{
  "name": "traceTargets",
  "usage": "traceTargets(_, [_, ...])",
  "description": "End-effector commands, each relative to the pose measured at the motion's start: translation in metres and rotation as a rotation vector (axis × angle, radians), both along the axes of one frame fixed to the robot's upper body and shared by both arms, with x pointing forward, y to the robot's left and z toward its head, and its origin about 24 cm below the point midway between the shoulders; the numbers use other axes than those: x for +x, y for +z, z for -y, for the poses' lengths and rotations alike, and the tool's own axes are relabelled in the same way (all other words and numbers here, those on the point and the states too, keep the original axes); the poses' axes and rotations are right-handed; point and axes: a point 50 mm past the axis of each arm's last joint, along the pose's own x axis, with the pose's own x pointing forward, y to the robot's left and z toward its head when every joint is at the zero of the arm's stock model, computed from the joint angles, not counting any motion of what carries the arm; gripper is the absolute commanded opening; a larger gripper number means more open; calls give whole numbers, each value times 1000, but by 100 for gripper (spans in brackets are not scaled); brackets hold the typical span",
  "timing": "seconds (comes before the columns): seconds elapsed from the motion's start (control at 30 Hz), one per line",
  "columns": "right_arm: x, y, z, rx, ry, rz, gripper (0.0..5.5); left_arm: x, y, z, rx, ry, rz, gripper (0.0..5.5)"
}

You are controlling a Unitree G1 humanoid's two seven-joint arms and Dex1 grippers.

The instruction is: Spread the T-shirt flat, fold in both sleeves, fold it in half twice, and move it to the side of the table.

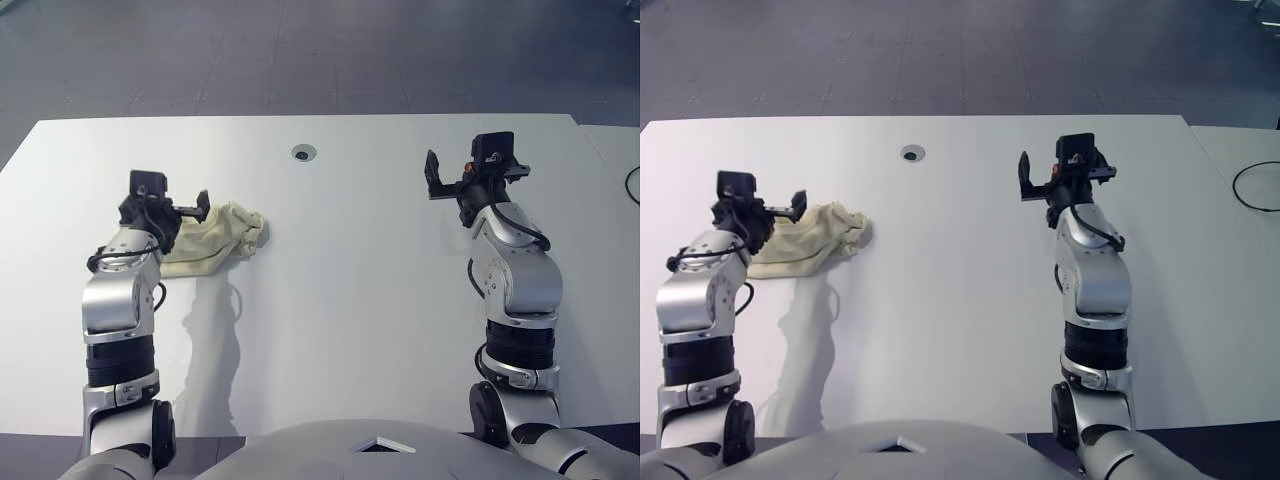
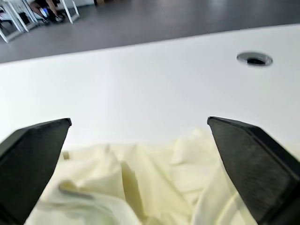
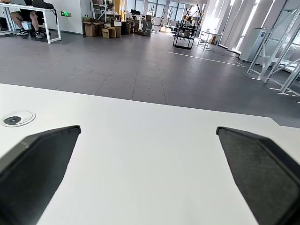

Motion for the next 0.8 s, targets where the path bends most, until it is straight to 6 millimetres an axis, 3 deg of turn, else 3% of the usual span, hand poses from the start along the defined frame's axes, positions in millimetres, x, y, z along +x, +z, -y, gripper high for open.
traceTargets(0.03, [2,3,-2,-2,5,11,538,-3,-13,-3,40,-26,-37,540])
traceTargets(0.2, [2,4,0,-3,3,13,538,-15,-32,24,31,-140,-95,540])
traceTargets(0.5, [2,3,2,-1,-11,15,538,-51,-70,78,-163,-202,-326,540])
traceTargets(0.8, [-2,0,2,7,-27,10,538,-70,-29,139,-602,-345,-389,540])
